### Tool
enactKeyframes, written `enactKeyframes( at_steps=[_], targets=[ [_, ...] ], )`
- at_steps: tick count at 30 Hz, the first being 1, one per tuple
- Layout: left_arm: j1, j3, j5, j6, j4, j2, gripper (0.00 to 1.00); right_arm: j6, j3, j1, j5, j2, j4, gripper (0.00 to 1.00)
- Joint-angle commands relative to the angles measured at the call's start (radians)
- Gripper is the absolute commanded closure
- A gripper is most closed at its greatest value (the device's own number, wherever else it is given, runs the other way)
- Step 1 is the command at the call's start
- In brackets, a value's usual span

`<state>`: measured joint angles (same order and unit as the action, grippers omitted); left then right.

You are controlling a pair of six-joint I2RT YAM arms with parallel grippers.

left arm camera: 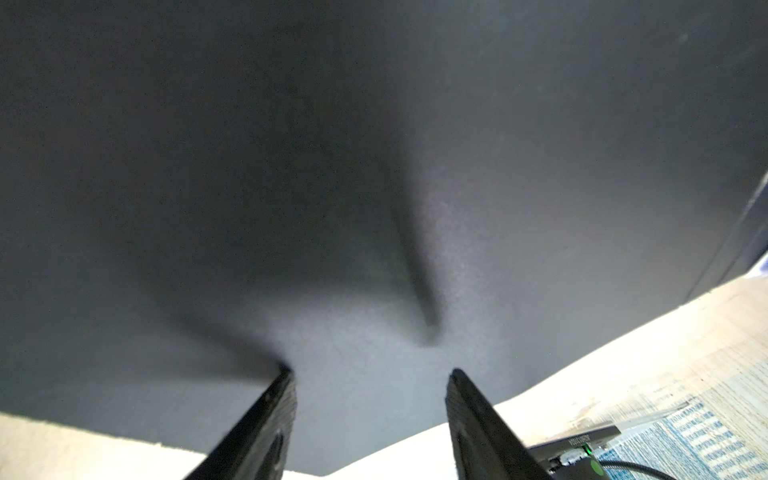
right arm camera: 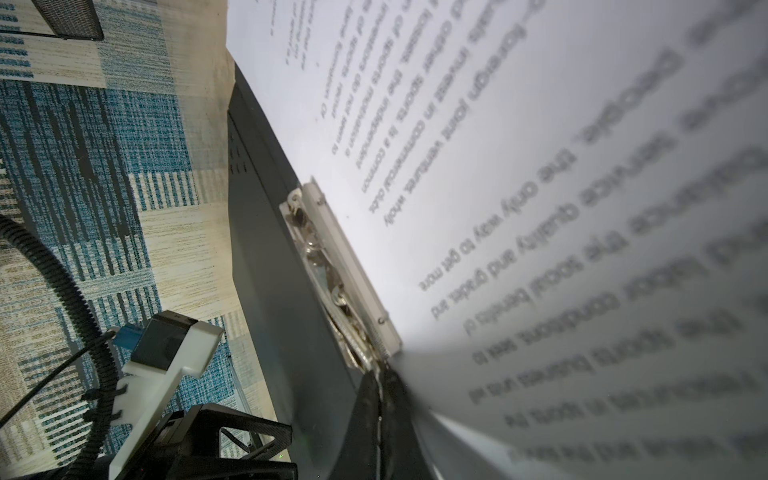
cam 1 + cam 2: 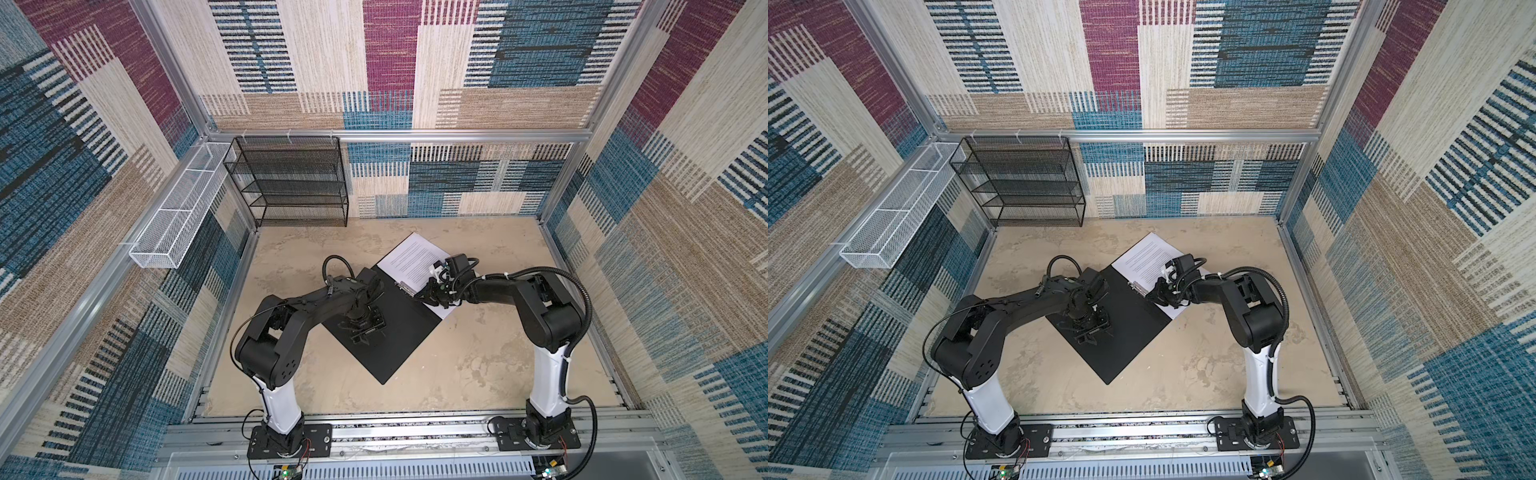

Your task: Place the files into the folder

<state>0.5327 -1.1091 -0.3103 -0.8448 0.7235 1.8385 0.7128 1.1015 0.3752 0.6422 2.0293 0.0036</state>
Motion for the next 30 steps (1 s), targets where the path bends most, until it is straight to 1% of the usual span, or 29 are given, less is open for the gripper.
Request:
enactKeyframes(
  at_steps=[1,7,13,20,23,30],
  targets=[
    [0.01,0.046,0.188,0.009,0.07,0.284,0.37,-0.004,-0.014,0.009,-0.199,0.019,-0.163,1.0],
    [0.013,0.049,0.178,0.012,0.056,0.292,0.38,-0.009,-0.016,0.009,-0.085,0.019,-0.142,1.0],
    [0.015,0.051,0.174,0.013,0.05,0.292,0.38,-0.025,0.001,0.008,-0.007,0.01,-0.169,0.99],
    [0.015,0.053,0.169,0.01,0.042,0.296,0.38,-0.034,-0.001,0.01,0.023,0.009,-0.173,0.99],
    [0.015,0.055,0.169,0.01,0.041,0.292,0.38,-0.026,-0.005,0.01,0.061,0.013,-0.156,0.99],
    [0.016,0.049,0.168,0.014,0.042,0.301,0.38,-0.03,0.008,0.008,0.106,0.008,-0.149,0.95]
  ],
)
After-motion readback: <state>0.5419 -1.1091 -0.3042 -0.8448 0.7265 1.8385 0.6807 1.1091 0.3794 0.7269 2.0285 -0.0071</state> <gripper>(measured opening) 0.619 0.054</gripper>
